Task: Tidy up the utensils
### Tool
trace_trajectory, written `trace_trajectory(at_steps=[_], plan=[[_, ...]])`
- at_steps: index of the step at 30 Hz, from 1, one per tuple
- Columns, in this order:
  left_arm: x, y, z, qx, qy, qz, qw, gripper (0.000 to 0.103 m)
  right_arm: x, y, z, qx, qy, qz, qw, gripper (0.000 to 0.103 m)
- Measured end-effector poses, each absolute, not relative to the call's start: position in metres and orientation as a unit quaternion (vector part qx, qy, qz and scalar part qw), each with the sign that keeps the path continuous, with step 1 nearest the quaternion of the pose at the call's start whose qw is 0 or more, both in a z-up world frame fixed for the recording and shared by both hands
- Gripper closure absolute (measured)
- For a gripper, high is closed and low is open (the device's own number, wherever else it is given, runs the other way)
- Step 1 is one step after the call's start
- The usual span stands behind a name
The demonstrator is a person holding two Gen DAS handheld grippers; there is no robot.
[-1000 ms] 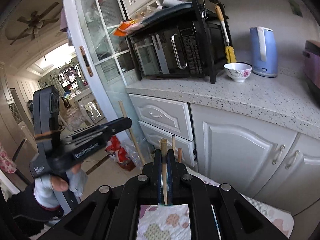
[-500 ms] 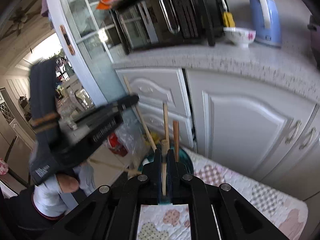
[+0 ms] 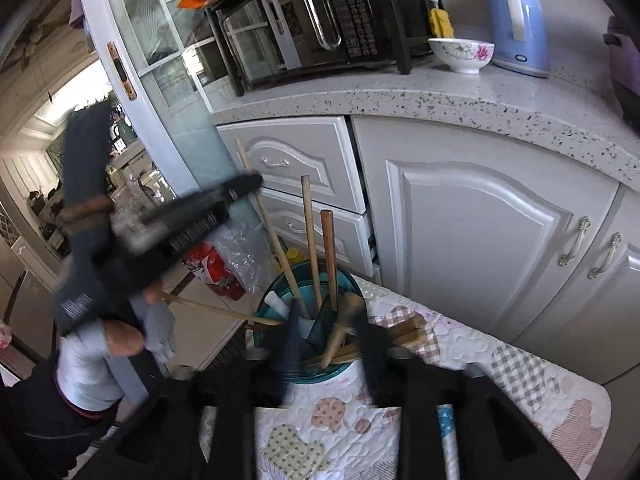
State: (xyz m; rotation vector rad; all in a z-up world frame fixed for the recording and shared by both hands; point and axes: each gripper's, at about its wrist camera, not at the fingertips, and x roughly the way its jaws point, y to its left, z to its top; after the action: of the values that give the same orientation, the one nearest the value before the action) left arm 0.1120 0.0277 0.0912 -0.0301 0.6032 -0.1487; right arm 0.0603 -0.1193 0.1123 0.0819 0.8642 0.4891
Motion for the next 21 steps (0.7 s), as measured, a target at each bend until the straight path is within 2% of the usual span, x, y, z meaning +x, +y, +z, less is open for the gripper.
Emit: trace_trajectory(at_steps=[8, 10, 12, 15, 21], plan=[[0.107, 0.034, 0.089, -0.039, 0.328, -0.087, 0.94, 0.097, 0.047, -0.133, 0.127, 0.042, 0.402, 0.23, 0.885, 0.063], [0.102, 0.035, 0.094, -0.041, 0.328, -0.09, 0.939, 0.089, 0.045, -0.137, 0.129, 0.047, 0.399, 0.226, 0.887, 0.063], [0.093, 0.037, 0.099, -0.048, 0.326, -0.098, 0.939, 0.069, 0.042, -0.14, 0.131, 0.053, 0.396, 0.225, 0.889, 0.063], [0.08, 0.04, 0.106, -0.053, 0.32, -0.103, 0.94, 0.063, 0.036, -0.142, 0.134, 0.055, 0.392, 0.222, 0.891, 0.062], [0.051, 0.04, 0.113, -0.046, 0.323, -0.1, 0.94, 0.062, 0.021, -0.143, 0.14, 0.045, 0.378, 0.215, 0.899, 0.061]])
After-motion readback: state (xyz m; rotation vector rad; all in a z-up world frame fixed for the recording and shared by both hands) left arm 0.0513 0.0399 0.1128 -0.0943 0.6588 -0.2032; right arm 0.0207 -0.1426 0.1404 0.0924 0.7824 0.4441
